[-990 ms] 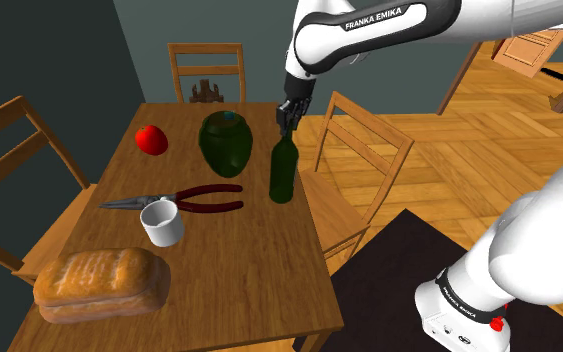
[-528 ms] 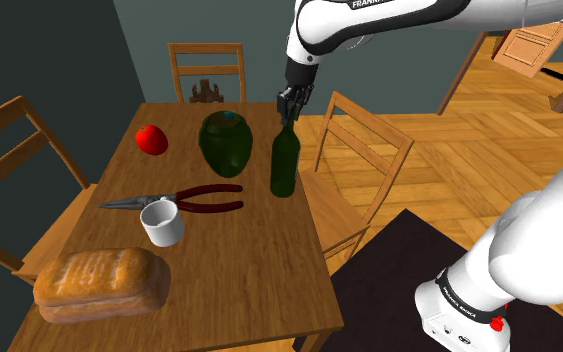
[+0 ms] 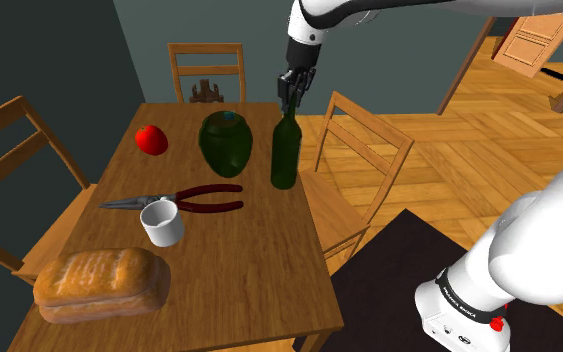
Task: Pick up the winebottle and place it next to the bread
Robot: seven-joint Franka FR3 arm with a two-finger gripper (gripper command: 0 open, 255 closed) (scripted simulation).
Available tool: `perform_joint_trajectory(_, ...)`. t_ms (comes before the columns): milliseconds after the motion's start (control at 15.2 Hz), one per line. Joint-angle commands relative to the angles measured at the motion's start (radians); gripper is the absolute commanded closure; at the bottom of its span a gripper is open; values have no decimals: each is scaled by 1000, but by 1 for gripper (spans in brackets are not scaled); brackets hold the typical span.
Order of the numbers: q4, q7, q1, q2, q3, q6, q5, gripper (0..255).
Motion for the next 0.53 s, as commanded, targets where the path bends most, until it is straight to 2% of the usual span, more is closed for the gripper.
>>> perform_joint_trajectory(0,24,2,0,-4,0,-28,-1,255)
perform_joint_trajectory(462,123,8,-1,0,-1,-122,-3,255)
